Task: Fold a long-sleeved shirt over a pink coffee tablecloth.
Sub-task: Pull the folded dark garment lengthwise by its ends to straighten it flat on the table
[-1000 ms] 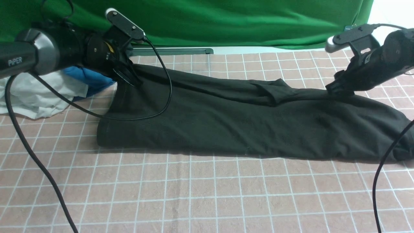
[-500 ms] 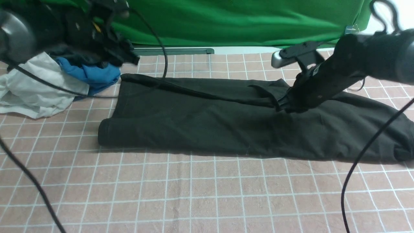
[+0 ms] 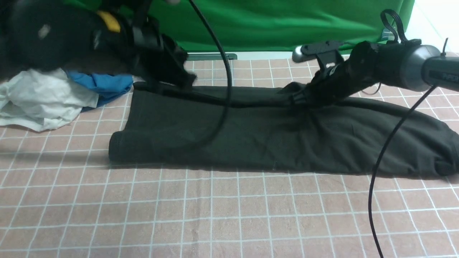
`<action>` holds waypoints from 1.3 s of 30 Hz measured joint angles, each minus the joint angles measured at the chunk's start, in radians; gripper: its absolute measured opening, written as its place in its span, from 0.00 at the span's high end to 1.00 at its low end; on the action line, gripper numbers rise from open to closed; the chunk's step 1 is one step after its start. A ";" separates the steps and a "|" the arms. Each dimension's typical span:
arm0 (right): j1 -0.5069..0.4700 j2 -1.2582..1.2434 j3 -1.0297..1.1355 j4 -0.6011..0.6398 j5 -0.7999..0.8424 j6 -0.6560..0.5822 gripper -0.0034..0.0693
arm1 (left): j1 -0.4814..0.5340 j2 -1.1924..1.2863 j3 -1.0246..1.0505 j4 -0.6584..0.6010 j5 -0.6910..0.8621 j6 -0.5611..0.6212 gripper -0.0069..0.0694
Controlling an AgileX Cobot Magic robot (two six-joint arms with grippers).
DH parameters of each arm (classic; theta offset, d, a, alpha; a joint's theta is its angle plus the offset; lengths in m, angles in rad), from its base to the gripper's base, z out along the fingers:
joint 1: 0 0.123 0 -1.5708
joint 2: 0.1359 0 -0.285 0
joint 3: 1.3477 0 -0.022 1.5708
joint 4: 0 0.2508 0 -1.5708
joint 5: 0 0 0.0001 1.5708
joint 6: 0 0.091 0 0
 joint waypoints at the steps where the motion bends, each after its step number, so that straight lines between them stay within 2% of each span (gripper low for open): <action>1: -0.010 0.008 -0.009 0.000 -0.045 0.000 0.91 | -0.032 -0.060 0.048 -0.001 -0.005 -0.005 0.89; 4: -0.042 0.013 -0.025 -0.001 -0.124 0.001 0.88 | -0.086 -0.180 0.137 0.003 -0.007 -0.008 0.89; 7: -0.083 0.010 -0.053 -0.003 -0.135 0.013 0.84 | -0.102 -0.282 0.229 0.007 -0.001 -0.017 0.89; 10: -0.135 -0.019 -0.072 -0.003 -0.041 0.024 0.80 | -0.102 -0.421 0.344 0.064 0.002 -0.020 0.89; 15: -0.185 -0.151 -0.051 -0.011 0.144 -0.050 0.80 | -0.102 -0.535 0.458 0.107 -0.004 -0.021 0.89; 17: -0.206 -0.260 0.019 -0.018 0.198 -0.062 0.80 | -0.102 -0.559 0.474 0.107 -0.009 -0.021 0.89; 21: -0.227 -0.380 0.138 -0.032 0.200 -0.066 0.81 | -0.102 -0.568 0.478 0.094 -0.018 -0.021 0.89; 23: -0.254 -0.512 0.292 -0.036 0.196 -0.065 0.81 | -0.102 -0.568 0.479 0.052 -0.020 -0.021 0.89; 31: -0.362 -0.740 0.537 -0.037 0.236 0.000 0.78 | -0.102 -0.568 0.479 -0.067 -0.048 -0.021 0.89; 34: -0.420 -0.740 0.568 -0.037 0.293 0.024 0.71 | -0.102 -0.570 0.479 -0.094 -0.042 -0.021 0.89; 37: -0.469 -0.707 0.574 -0.037 0.338 0.049 0.55 | -0.102 -0.594 0.479 -0.111 -0.034 -0.010 0.89; 38: -0.471 -0.704 0.574 -0.038 0.341 0.051 0.53 | -0.102 -0.597 0.479 -0.111 -0.034 -0.008 0.89; 39: -0.482 -0.679 0.574 -0.040 0.346 0.066 0.45 | -0.102 -0.615 0.479 -0.113 -0.033 0.008 0.89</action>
